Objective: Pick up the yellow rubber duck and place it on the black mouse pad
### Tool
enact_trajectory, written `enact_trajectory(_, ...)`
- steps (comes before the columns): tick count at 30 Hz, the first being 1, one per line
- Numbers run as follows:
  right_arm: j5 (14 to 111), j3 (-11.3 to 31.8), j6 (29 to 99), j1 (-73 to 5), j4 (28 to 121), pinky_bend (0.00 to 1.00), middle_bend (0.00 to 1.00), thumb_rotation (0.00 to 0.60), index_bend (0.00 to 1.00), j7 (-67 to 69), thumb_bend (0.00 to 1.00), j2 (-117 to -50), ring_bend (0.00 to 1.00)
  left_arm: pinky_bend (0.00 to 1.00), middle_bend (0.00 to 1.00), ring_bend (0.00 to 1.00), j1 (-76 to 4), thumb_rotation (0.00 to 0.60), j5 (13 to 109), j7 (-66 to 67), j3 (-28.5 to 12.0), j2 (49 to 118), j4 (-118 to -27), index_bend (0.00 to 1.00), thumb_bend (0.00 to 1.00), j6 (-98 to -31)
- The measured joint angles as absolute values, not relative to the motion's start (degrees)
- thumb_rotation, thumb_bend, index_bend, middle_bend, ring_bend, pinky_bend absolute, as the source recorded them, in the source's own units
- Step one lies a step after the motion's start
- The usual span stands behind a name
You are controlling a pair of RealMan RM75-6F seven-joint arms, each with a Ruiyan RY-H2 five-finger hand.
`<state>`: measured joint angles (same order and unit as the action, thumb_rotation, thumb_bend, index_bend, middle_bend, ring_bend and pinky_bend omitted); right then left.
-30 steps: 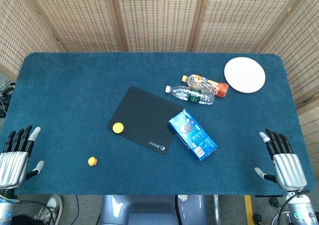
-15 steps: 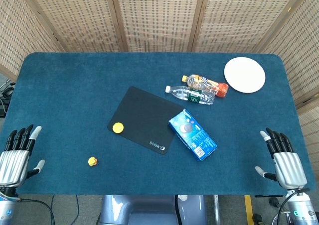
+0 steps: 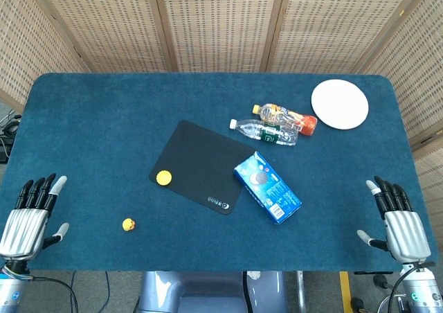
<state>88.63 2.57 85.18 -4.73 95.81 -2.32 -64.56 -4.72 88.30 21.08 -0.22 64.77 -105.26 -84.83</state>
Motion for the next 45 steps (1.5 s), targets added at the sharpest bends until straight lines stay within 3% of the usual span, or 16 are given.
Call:
enact_trajectory(14,87.95,2.67,84.47,-4.93,95.87,0.01,0.00,0.600,0.03,-3.10,0.00,-64.82,0.00,0.00,0.00,0.00,-11.71,0.600,92.83,17.86,1.80,62.55,-101.67,0.18,0.27,-72.83)
enact_trajectory(27,87.39,2.89,83.96,-5.17,95.60,0.01,0.00,0.600,0.03,-2.71,0.00,-64.88,0.00,0.00,0.00,0.00,-16.30,0.600,89.02,21.30,1.54,70.57,-95.03,0.32,0.28,-65.01)
enact_trajectory(45,87.22,3.13,84.16,-5.18,95.41,0.01,0.00,0.600,0.03,-2.05,0.00,-64.77,0.00,0.00,0.00,0.00,-19.63,0.600,82.95,27.07,0.91,78.08,-91.30,0.37,0.26,-60.88)
